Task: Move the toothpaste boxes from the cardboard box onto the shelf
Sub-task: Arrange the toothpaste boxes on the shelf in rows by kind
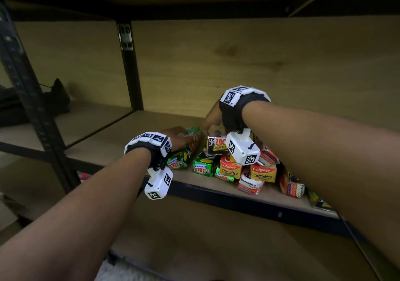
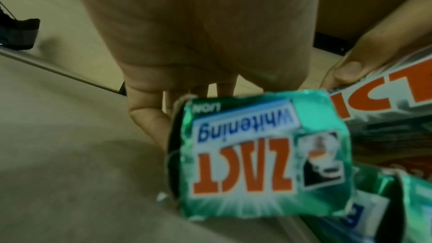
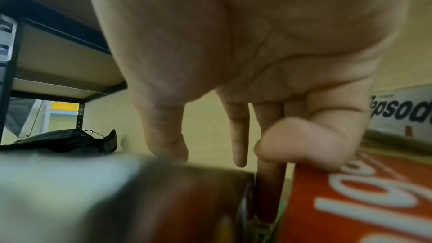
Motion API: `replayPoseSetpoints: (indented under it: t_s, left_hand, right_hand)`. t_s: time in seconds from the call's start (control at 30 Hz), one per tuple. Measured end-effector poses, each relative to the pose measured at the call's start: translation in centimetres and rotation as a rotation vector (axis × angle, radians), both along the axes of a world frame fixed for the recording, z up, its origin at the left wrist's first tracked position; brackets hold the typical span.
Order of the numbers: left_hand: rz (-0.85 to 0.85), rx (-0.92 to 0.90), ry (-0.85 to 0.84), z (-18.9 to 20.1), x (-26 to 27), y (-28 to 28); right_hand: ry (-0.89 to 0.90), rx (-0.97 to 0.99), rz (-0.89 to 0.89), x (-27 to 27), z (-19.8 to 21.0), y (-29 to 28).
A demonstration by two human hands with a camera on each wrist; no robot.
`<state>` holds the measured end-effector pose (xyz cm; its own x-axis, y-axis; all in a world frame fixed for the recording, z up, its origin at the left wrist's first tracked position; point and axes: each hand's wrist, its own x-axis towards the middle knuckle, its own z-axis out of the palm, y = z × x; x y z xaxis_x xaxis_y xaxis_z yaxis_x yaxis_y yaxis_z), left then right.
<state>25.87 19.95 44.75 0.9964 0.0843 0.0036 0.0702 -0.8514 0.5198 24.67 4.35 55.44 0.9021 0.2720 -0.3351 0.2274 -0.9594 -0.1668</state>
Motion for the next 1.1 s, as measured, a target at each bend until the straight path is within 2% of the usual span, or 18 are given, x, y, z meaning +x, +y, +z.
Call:
replayPoseSetpoints:
  t_s: [0.1, 0.23, 0.33, 0.43, 0.5, 0.6, 0.67, 0.73, 0.8, 0.9, 1.03, 1.1]
  left_hand:
    - [-0.008, -0.083, 0.023, -0.2, -0.2, -0.2]
    - [-0.048, -0.090, 0.041, 0.1, -0.6, -0.3]
    - [-0.053, -0.112, 0.062, 1.1, -1.2, -0.6]
    - [-0.044, -0.079, 0.033, 2.3, -2.3, -1.2]
    - [-0.062, -0.036, 0.028, 3.3, -3.1, -1.9]
    - [-0.113, 0.027, -0.028, 4.7, -4.2, -3.2]
    - [-0.151, 0.041, -0.060, 5.7, -4.7, -4.4]
    - [-0.182, 0.073, -0.119, 7.0, -5.3, -5.7]
    - [-0.224, 0.103, -0.173, 8.3, -5.9, -7.6]
    - [-0.297, 0.131, -0.229, 10.1, -6.8, -10.6]
    - [-0.427, 0.163, -0.235, 11.1, -7.7, -14.7]
    - [-0.516, 0.194, -0.242, 11.3, -8.3, -17.0]
  right_hand:
    - [0.028, -0.065, 0.021, -1.0, 0.5, 0.1]
    - [-0.051, 0.098, 0.040, -2.1, 1.2, -1.6]
    - [0.006, 0.115, -0.044, -2.6, 1.4, -1.9]
    - [-0.082, 0.284, -0.158, -3.0, 2.0, -3.1]
    - [-0.135, 0.292, -0.171, -4.1, 2.7, -4.4]
    - [-0.188, 0.273, -0.200, -5.7, 3.8, -6.9]
    - [-0.250, 0.185, -0.232, -6.2, 4.2, -8.9]
    - [-0.290, 0.084, -0.190, -7.0, 4.5, -11.0]
    - [-0.277, 0.135, -0.218, -8.1, 4.9, -13.2]
    - [-0.295, 0.099, -0.291, -10.0, 5.2, -16.8]
    - [-0.313, 0.160, -0.364, -11.5, 5.1, -20.9]
    - [-0.268, 0.091, -0.409, -11.9, 4.4, -23.1]
